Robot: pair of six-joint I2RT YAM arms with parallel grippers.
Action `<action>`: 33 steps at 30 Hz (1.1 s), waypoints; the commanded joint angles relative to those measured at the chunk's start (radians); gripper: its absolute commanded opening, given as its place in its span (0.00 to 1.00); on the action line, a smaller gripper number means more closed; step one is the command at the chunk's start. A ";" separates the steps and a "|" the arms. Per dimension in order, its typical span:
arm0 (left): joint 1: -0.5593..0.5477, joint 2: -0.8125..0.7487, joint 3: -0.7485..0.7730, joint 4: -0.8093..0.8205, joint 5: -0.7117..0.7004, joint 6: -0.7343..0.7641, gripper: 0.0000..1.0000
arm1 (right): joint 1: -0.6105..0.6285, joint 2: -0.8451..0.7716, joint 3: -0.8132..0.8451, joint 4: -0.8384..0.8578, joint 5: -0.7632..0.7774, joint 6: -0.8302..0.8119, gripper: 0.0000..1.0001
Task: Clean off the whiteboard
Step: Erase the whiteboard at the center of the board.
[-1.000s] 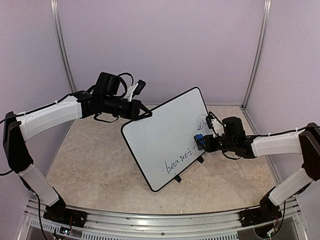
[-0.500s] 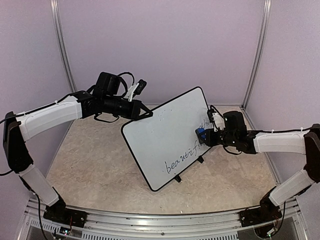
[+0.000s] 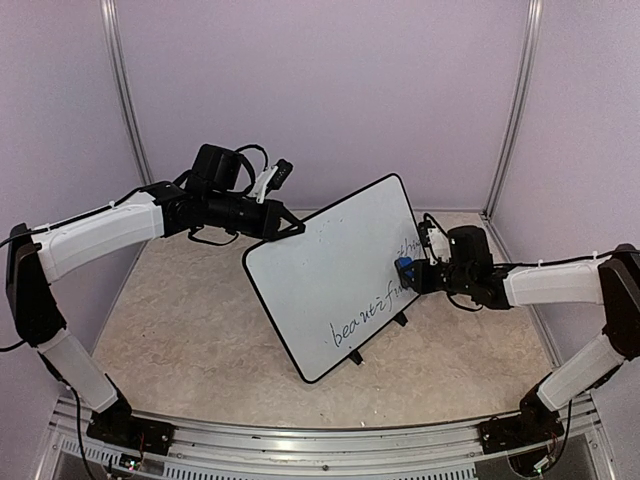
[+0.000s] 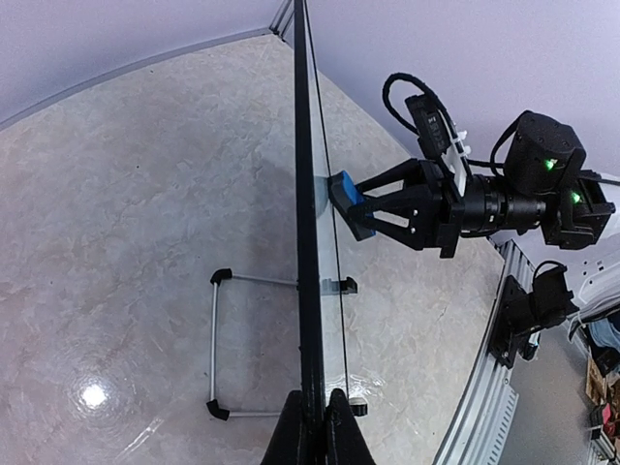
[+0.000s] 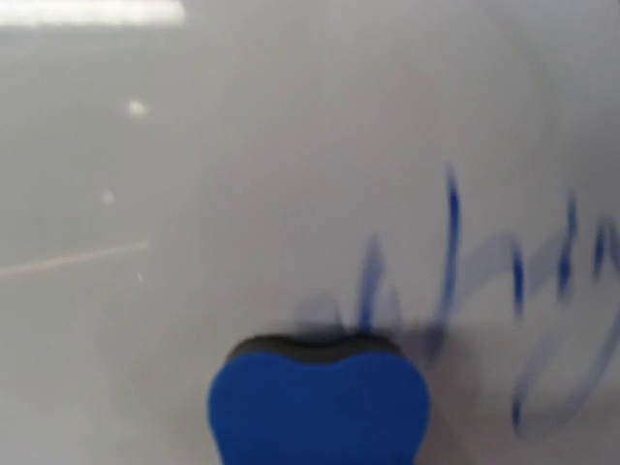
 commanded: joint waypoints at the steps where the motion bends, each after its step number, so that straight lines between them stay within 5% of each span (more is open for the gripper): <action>1: -0.034 -0.007 -0.005 0.040 0.040 0.074 0.00 | -0.006 -0.028 -0.092 -0.004 -0.014 0.015 0.29; 20: -0.044 -0.007 -0.005 0.034 0.026 0.080 0.00 | -0.058 0.026 0.110 -0.030 0.001 -0.018 0.29; 33: -0.043 -0.001 -0.004 0.036 0.036 0.073 0.00 | -0.058 -0.014 -0.096 0.043 -0.089 0.049 0.29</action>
